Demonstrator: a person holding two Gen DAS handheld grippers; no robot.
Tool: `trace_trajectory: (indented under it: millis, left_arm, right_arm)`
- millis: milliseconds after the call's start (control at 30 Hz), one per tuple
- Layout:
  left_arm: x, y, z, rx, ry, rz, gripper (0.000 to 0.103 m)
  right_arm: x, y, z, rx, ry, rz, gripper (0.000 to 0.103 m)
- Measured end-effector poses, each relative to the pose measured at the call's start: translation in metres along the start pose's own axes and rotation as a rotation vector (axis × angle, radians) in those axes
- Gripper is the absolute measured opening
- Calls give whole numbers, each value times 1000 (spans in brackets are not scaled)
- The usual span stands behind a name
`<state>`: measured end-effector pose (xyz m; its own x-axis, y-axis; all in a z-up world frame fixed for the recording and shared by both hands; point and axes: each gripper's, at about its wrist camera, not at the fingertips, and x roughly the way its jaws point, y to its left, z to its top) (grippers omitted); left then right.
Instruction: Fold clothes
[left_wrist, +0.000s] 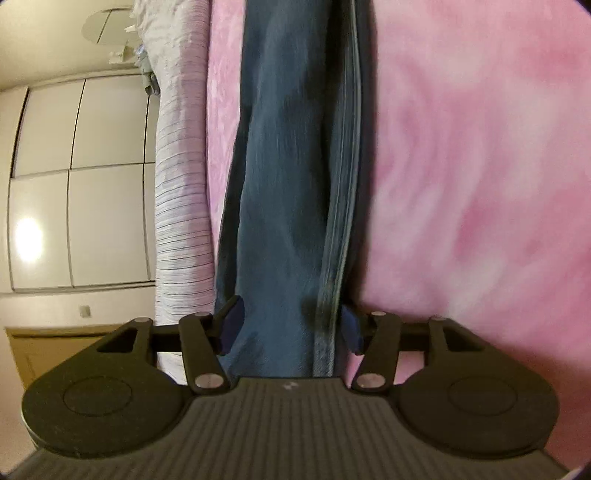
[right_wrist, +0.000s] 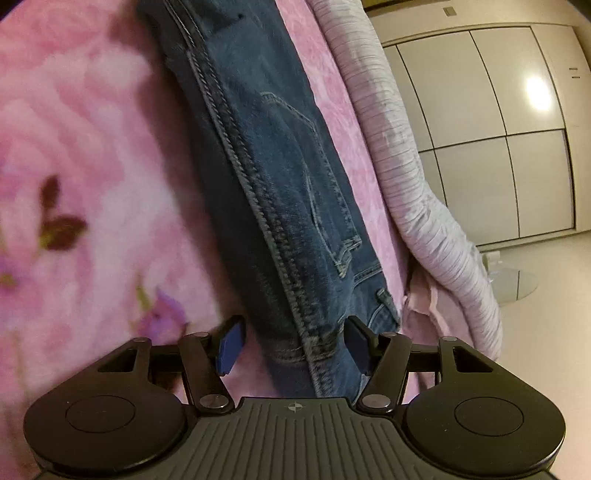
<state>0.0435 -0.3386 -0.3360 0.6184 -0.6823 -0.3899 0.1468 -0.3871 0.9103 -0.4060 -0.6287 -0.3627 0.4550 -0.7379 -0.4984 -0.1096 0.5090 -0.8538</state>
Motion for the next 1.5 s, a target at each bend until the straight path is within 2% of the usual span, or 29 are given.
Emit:
trace_trajectory:
  millis: [133,200,233,267,367,400,433,533,633,800,867,967,1067,1133,1233,1333,1433,1500]
  left_arm:
    - [34,1,-11,54,42,43,46]
    - [49,3,-11,48,70,17,35]
    - [56,4,-10,42,85,-2,18]
    - [63,5,-9,37,100,-20,9]
    - [65,11,-8,-17,112,-39,6]
    - [62,16,-7,-45,115,-44,6]
    - [60,21,-5,-65,118,-48,6]
    - [40,35,-4,-91,124,-61,5]
    - [2,51,-3,-126,111,-76,5]
    - [-99,55,13,-187,35,-170,5]
    - [-147,40,25,-197,1,-226,6]
    - [-202,-3,43,-155,-29,-258,7]
    - [-221,-30,40,-144,9,-238,15]
    - [-228,-41,27,-129,65,-233,19]
    - [-243,-50,-1,-149,162,-244,19]
    - [-250,-40,-25,-279,232,-260,20]
    - [-250,-25,-40,-413,240,-260,25]
    - [-249,-20,-41,-437,227,-236,27]
  right_arm:
    - [7,2,-5,-52,-9,-31,59]
    - [8,4,-8,-75,-22,-43,59]
    - [10,5,-10,-84,-27,-48,59]
    - [12,4,-10,-86,-27,-49,59]
    - [16,0,-12,-89,-22,-30,57]
    - [17,-1,-14,-92,-23,-19,43]
    - [18,-2,-15,-95,-24,-7,34]
    - [8,-4,-18,-76,-26,20,22]
    - [-7,-20,-23,-61,-35,5,19]
    - [-40,-37,-63,-76,-13,-2,19]
    - [-53,-35,-87,-79,11,23,20]
    - [-66,-23,-117,-81,41,56,20]
    - [-72,-7,-127,-63,85,62,25]
    - [-68,0,-127,-62,163,62,35]
    - [-78,-1,-127,7,243,16,39]
    - [-104,-9,-120,147,240,-29,42]
    - [-132,-10,-94,236,163,-42,48]
    - [-150,-5,-72,275,93,-43,51]
